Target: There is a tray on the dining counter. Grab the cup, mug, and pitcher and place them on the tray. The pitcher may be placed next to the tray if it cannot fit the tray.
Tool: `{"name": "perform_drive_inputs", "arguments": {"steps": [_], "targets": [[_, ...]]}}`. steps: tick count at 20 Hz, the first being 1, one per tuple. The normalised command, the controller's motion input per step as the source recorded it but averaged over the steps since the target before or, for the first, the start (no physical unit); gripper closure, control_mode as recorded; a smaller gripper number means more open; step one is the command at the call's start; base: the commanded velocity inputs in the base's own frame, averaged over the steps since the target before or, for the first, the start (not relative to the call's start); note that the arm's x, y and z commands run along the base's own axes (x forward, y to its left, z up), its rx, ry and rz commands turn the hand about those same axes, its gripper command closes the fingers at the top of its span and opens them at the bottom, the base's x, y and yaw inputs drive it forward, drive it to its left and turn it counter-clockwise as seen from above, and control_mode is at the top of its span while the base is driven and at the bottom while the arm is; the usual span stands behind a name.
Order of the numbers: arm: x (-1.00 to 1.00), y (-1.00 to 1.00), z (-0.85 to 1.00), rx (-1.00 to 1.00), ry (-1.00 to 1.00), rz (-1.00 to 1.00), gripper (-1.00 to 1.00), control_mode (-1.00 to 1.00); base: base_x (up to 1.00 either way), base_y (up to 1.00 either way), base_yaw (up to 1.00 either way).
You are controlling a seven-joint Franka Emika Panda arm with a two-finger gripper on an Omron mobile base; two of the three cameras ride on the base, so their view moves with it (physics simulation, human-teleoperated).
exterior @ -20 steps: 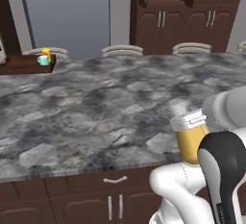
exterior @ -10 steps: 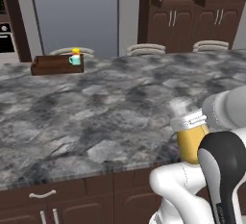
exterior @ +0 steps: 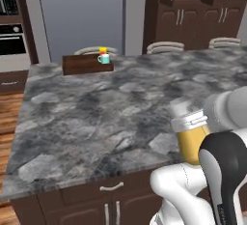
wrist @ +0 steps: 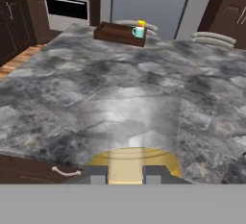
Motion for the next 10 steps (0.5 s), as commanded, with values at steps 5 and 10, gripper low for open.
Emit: {"name": "perform_drive_inputs", "arguments": {"steps": [5, 10], "targets": [[0.0, 0.0, 0.0, 0.0, 0.0, 0.0, 1.0, 1.0, 0.3, 1.0, -0.28], [0.0, 0.0, 0.0, 0.0, 0.0, 0.0, 1.0, 1.0, 0.39, 1.0, -0.35]]}}
